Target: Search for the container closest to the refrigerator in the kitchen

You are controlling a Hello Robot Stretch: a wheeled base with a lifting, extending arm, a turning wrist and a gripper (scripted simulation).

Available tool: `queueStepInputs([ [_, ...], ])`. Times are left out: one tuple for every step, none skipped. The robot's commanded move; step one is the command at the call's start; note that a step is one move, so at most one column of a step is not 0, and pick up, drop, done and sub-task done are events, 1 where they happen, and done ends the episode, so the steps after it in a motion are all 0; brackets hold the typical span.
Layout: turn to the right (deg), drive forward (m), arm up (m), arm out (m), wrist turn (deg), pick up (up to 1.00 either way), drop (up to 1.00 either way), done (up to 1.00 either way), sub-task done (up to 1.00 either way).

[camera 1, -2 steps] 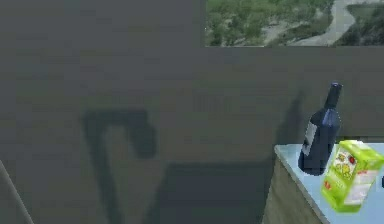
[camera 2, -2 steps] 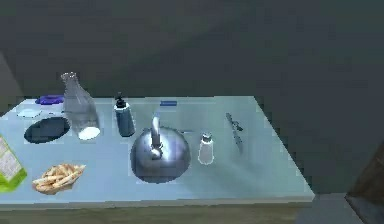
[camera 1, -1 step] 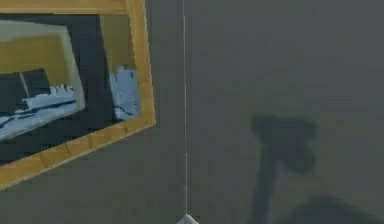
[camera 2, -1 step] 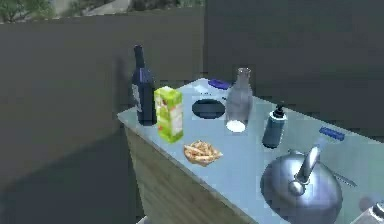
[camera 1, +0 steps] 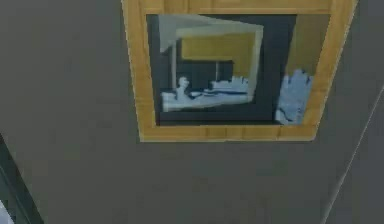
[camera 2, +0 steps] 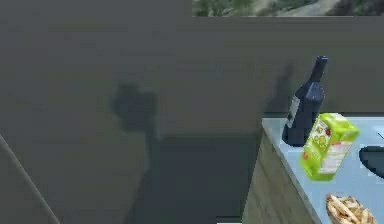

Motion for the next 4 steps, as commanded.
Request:
queueStepInputs([
  [-45.0,0.0,0.0,0.0,0.0,0.0,0.0,0.0,0.0],
  [-30.0,0.0,0.0,0.0,0.0,0.0,0.0,0.0,0.0],
  [0.0,1.0,0.0,0.0,0.0,0.0,0.0,0.0,0.0],
  [-9.0,0.0,0.0,0.0,0.0,0.0,0.0,0.0,0.0],
])
